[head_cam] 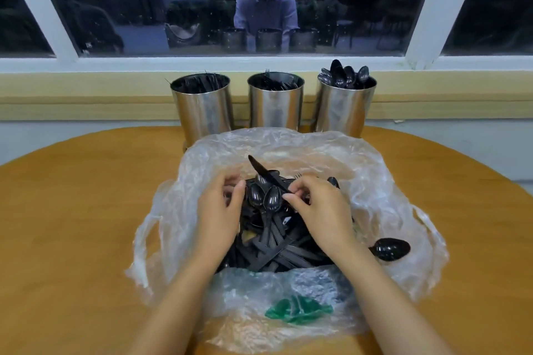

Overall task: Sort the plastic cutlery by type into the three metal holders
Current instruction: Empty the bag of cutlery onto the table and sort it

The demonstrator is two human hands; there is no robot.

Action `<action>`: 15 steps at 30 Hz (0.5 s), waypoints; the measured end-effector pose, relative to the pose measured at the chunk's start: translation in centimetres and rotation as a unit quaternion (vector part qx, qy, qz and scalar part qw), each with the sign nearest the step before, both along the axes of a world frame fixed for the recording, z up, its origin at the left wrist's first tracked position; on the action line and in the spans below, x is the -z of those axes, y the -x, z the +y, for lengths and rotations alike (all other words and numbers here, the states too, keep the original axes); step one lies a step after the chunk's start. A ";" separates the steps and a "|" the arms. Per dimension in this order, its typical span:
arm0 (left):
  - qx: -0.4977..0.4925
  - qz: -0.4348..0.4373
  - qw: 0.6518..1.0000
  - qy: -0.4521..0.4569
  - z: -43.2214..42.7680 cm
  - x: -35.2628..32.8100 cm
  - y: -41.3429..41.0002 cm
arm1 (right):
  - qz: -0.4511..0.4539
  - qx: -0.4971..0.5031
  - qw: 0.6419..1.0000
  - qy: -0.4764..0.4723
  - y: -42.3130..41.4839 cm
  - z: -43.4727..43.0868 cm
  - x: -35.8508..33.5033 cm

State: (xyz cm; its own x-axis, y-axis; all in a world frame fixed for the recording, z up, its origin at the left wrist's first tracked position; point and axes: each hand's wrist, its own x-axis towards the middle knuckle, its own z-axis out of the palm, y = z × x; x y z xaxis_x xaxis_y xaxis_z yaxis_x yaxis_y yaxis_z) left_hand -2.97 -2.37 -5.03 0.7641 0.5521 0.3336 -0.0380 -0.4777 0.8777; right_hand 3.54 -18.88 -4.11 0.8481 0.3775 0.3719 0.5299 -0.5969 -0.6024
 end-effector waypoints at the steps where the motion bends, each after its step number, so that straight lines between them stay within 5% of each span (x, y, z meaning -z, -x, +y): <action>1: 0.011 -0.009 1.000 0.012 -0.3 -0.2 0.2 | 0.000 -0.009 1.000 -0.029 0.1 0.2 -0.1; 7: 0.124 -0.056 0.974 0.183 -2.1 -1.3 1.0 | 0.005 -0.104 0.992 -0.065 1.7 1.4 0.2; 11: 0.106 -0.142 0.927 0.332 -0.4 -1.6 1.8 | 0.041 -0.082 0.989 -0.114 1.0 0.4 0.4; 15: 0.055 -0.089 0.925 0.366 0.7 -1.6 2.2 | 0.054 -0.038 0.992 -0.103 0.4 -0.4 1.0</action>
